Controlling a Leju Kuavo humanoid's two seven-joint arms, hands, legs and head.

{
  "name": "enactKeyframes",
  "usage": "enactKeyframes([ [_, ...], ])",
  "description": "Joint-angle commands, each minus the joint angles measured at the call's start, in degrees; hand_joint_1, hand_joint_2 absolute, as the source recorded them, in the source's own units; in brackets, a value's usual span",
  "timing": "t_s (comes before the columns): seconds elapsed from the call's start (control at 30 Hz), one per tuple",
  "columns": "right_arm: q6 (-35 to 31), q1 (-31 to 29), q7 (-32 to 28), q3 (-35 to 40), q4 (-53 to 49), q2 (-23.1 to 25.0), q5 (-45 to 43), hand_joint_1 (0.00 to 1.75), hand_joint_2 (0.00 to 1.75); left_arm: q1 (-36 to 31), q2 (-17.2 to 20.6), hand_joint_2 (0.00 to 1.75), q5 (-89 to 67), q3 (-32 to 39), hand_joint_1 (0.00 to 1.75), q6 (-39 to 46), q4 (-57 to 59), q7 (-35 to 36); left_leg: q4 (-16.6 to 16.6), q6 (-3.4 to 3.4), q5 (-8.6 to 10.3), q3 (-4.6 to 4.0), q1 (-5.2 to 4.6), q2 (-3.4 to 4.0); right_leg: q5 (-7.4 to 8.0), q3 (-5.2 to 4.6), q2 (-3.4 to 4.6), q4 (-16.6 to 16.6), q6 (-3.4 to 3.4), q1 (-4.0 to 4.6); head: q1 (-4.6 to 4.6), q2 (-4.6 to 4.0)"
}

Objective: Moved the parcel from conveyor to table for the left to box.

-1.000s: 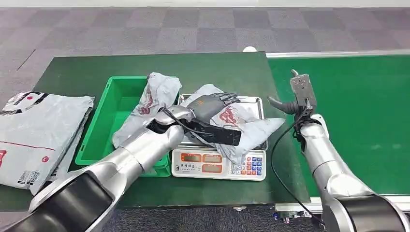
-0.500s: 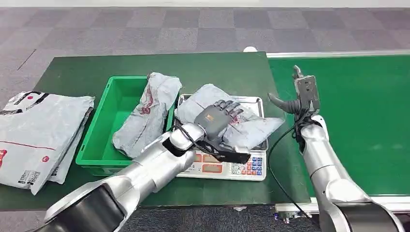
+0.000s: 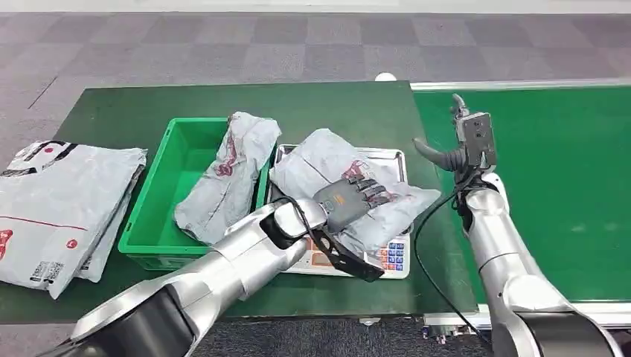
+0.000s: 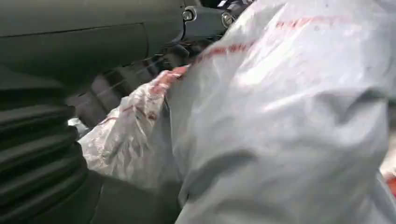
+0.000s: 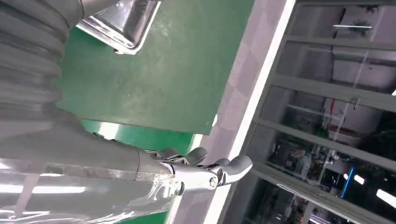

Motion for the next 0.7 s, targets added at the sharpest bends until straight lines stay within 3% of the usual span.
enactKeyframes([
  [0.03,0.45,0.07,-0.28,-3.71,-1.12,0.05,-0.28,0.0,1.75,-0.46,0.52,1.75,0.1,-5.58,1.75,2.33,-0.83,2.8,-0.12,0.02,0.02,0.14,0.03,0.02,0.06,0.18,0.01,-0.18,-0.04,0.04,0.0,0.0],
  [0.23,0.62,-0.04,-0.18,-3.73,-1.18,0.0,-0.3,0.0,1.75,-0.57,0.52,1.75,0.36,-5.49,1.75,2.28,-1.1,2.92,-0.05,0.01,0.0,0.08,0.0,0.07,0.04,0.09,0.05,-0.1,-0.04,0.01,0.0,0.0],
  [0.37,1.13,2.1,0.04,-4.43,-3.13,-0.13,-0.7,0.0,1.75,-3.36,0.52,1.75,1.97,-2.17,1.75,8.65,-3.69,7.12,-0.07,0.01,0.0,0.12,0.02,0.0,0.02,0.14,-0.02,-0.13,-0.05,0.03,0.0,0.0],
  [0.7,1.52,4.38,1.13,-5.89,-6.07,-0.3,0.0,0.0,1.75,-7.73,0.52,1.75,-1.2,0.36,1.75,11.36,-7.75,9.04,0.03,0.01,-0.01,-0.05,0.03,0.0,0.01,-0.03,-0.01,-0.05,-0.04,0.04,0.0,0.0],
])
